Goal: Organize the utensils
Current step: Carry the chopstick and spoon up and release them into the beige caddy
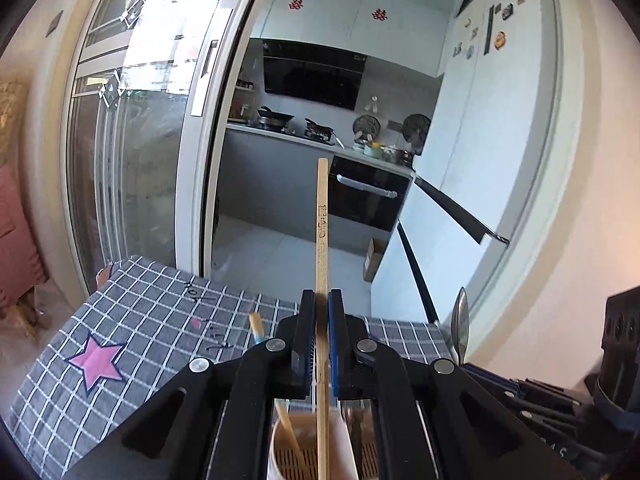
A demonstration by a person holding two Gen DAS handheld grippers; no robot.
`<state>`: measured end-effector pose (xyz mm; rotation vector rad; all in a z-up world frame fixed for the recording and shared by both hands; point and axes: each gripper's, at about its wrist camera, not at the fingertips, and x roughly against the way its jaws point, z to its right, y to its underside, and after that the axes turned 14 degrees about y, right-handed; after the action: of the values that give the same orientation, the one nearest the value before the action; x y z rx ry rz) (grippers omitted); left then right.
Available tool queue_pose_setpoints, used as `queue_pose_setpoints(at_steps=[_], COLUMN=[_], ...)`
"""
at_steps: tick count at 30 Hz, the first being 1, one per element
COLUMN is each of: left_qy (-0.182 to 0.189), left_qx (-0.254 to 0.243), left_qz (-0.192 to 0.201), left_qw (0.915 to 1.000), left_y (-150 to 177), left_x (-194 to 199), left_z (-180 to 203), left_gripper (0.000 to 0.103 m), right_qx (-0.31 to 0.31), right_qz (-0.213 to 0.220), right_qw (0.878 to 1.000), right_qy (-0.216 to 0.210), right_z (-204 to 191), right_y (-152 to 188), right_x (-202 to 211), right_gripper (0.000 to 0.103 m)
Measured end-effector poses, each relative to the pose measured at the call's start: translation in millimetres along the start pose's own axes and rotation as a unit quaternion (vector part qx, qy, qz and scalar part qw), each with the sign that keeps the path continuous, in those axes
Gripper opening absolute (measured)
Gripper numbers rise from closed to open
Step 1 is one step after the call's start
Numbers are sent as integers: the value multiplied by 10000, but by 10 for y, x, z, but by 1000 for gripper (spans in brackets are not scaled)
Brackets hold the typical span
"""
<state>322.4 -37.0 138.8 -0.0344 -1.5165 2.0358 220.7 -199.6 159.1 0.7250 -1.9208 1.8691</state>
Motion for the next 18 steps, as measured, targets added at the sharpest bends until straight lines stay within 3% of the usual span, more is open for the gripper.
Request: queue_pose_setpoints(at_steps=[9, 18], left_qy=[-351, -537], left_qx=[-258, -574], left_qz=[537, 645], left_qw=[9976, 9948], left_y=[238, 637], left_x=[-300, -373], left_z=[-46, -10], left_gripper=[36, 36], right_qx=[433, 962], right_qz=[735, 1225], right_qw=[9959, 9858], right_qy=[311, 625], right_z=[-135, -272], right_y=[50, 355], right_x=[-332, -513], right_gripper=[13, 12])
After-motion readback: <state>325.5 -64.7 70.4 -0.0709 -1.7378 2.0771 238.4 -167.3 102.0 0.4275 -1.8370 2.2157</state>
